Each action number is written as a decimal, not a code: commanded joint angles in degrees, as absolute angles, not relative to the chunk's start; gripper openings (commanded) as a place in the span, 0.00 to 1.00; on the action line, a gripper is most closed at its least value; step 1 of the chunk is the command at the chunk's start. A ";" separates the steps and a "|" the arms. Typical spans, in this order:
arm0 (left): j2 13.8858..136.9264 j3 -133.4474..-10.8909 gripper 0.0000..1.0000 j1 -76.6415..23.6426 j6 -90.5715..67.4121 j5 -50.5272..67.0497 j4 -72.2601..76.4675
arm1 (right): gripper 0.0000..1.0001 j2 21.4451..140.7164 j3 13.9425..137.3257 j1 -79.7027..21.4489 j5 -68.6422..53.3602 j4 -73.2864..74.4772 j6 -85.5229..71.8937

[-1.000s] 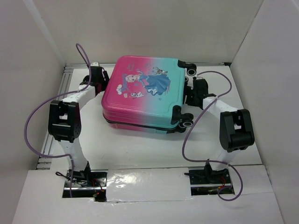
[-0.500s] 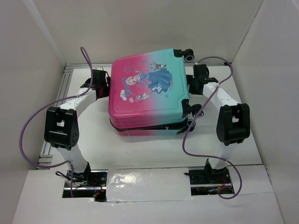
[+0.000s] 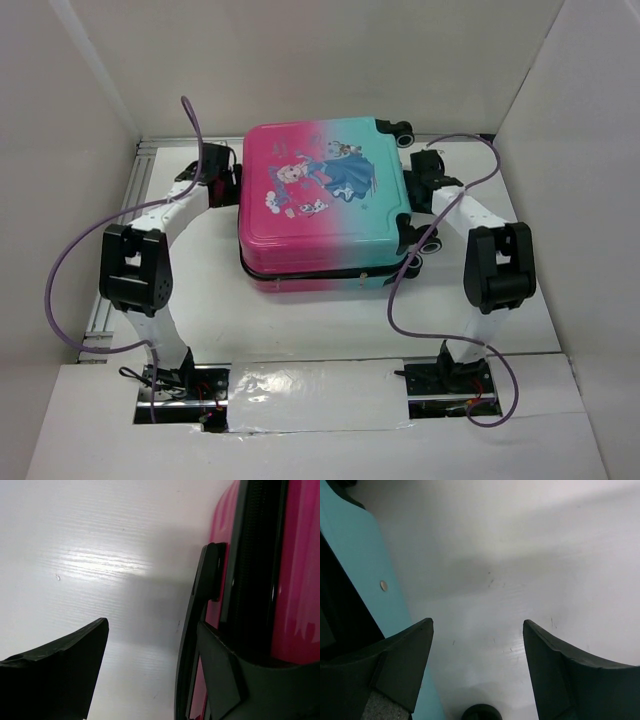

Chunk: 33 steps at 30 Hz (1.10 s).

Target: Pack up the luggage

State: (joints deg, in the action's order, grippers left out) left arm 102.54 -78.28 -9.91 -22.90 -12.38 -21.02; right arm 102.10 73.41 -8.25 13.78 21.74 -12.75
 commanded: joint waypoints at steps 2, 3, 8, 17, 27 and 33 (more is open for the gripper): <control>103.71 -85.16 0.86 -20.56 -26.11 5.36 -16.61 | 0.82 92.83 72.42 -20.21 1.22 18.54 -20.57; 103.71 -85.17 0.86 -20.57 -26.10 5.36 -16.61 | 0.83 92.03 72.94 -21.26 1.84 19.85 -20.57; 104.85 -86.66 0.86 -22.50 -26.10 3.70 -18.10 | 0.84 90.79 74.27 -21.97 2.99 20.83 -20.57; 103.98 -84.02 0.87 -20.13 -27.86 1.66 -18.11 | 0.86 99.22 78.03 -19.25 0.01 20.21 -17.06; 106.50 -88.15 0.86 -17.57 -29.26 9.13 -14.59 | 0.86 110.37 87.53 -18.11 -4.31 19.60 -17.75; 113.11 -92.02 0.86 -19.34 -29.88 10.28 -13.63 | 0.86 113.46 87.01 -19.25 -6.32 16.27 -19.34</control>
State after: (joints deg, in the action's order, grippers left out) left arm 109.49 -88.40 -9.47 -22.87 -12.88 -23.40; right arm 109.75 84.82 -9.96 17.47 31.05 -11.18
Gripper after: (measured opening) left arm 0.850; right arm 0.828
